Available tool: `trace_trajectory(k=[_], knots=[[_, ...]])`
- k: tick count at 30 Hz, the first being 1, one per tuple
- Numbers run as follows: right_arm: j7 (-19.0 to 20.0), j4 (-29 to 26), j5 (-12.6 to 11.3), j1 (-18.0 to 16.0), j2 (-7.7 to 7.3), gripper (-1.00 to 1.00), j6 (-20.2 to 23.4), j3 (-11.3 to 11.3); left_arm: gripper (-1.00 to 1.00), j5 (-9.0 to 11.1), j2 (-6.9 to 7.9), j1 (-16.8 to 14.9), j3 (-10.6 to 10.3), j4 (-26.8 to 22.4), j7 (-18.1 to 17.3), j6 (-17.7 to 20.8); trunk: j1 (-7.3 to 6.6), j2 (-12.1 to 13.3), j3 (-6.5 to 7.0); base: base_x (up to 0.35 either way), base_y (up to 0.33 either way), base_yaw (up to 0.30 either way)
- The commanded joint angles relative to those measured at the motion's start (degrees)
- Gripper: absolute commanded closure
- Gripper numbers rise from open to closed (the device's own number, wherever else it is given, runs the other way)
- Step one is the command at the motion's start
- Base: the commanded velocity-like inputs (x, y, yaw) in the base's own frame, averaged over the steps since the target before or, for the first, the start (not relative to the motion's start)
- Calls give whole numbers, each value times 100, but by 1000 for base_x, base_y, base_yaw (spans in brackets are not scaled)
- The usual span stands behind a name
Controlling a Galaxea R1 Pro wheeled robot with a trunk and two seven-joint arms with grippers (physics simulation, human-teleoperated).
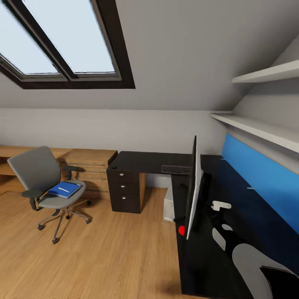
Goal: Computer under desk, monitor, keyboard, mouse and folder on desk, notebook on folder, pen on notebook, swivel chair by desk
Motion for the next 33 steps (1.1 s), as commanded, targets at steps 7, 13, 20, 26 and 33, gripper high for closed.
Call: trace_trajectory(k=[7, 13, 20, 26, 33], knots=[[21, 5, -43, -5, -1, -100, -22, 13, -100, 55, 36, -8, -44, 1, 35, -30, 2, -9, 33, 0, 0, 194], [21, 3, -43, -5, -1, -100, -21, 13, -100, 52, 49, -8, -23, -5, 35, -94, 2, -9, 70, 0, 0, 193], [21, 3, -59, -5, -1, -100, -28, 18, -100, 54, 79, -8, -22, -6, 35, -230, 2, -9, 110, 0, 0, 186], [13, 3, -77, -5, -1, -100, -38, 14, -100, 55, 95, -8, -22, -6, 35, -240, 2, -9, 119, 0, 0, 184], [19, 8, -67, -5, -1, -100, -41, 13, -100, 55, 95, -8, -22, -6, 35, -241, 2, -9, 120, 0, 0, 156]])
